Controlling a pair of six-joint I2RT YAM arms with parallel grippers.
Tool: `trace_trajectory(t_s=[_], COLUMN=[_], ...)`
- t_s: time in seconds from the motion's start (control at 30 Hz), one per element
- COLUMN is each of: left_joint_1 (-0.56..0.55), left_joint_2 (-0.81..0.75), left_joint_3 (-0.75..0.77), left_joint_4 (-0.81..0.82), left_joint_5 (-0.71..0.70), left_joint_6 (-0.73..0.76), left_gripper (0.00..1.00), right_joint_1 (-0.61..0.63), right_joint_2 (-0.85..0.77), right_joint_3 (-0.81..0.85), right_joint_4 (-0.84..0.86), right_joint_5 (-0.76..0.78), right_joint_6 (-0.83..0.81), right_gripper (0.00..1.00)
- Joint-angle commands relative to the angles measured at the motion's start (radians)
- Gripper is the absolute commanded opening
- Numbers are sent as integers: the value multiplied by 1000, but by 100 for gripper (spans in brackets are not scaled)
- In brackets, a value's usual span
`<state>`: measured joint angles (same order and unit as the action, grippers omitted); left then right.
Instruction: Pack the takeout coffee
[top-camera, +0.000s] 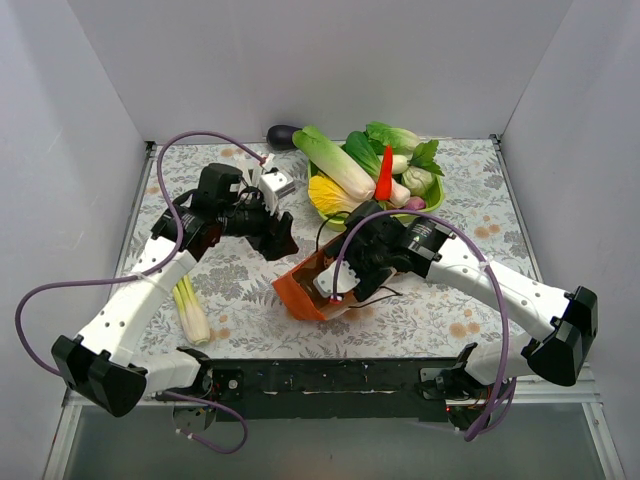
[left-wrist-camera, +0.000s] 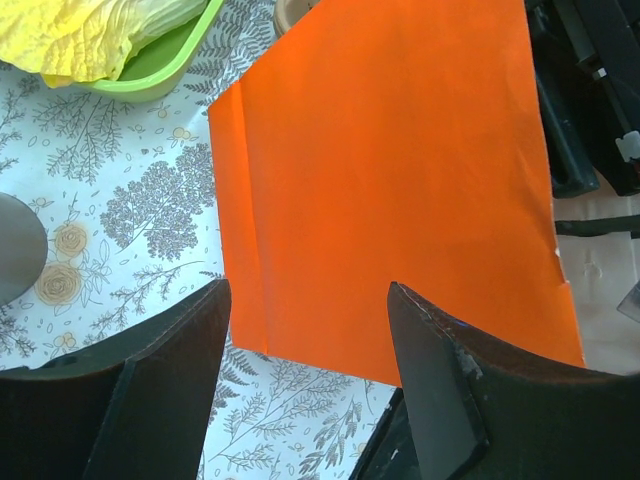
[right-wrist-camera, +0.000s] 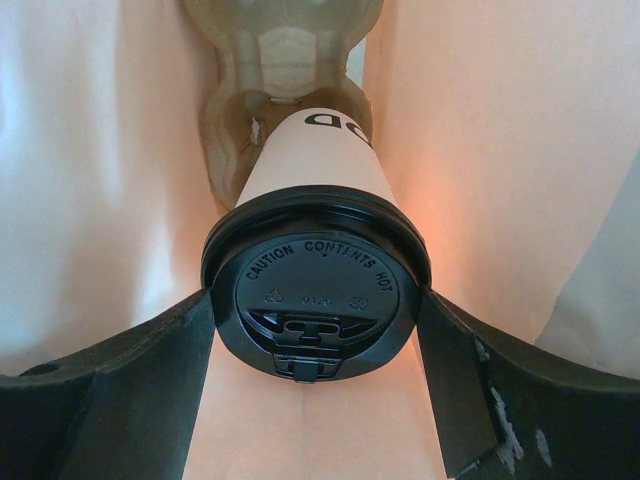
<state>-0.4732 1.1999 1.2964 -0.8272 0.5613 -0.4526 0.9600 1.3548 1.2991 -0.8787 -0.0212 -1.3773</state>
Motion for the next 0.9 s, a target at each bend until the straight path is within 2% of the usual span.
trace_trajectory(t_s=[0.0,0.27,0.63,0.87], left_joint_1=[4,4,5,5], left_joint_2=[10,35,70,81], left_joint_3=[0,27,56,81], left_joint_4=[-7,-101,-159,-179], left_joint_5=[17,-11,-11,-20], left_joint_6=[6,20,54,63], left_gripper=[64,64,64,64], right_joint_1=[5,3,3,3], right_joint_2=[-16,6,-8,13], right_joint_3=[0,9,-44,-41], right_joint_4=[9,-22,23,49], right_joint_5=[15,-5,-86,-39], right_joint_6=[-54,-86,-161,-164], right_gripper=[1,1,1,1])
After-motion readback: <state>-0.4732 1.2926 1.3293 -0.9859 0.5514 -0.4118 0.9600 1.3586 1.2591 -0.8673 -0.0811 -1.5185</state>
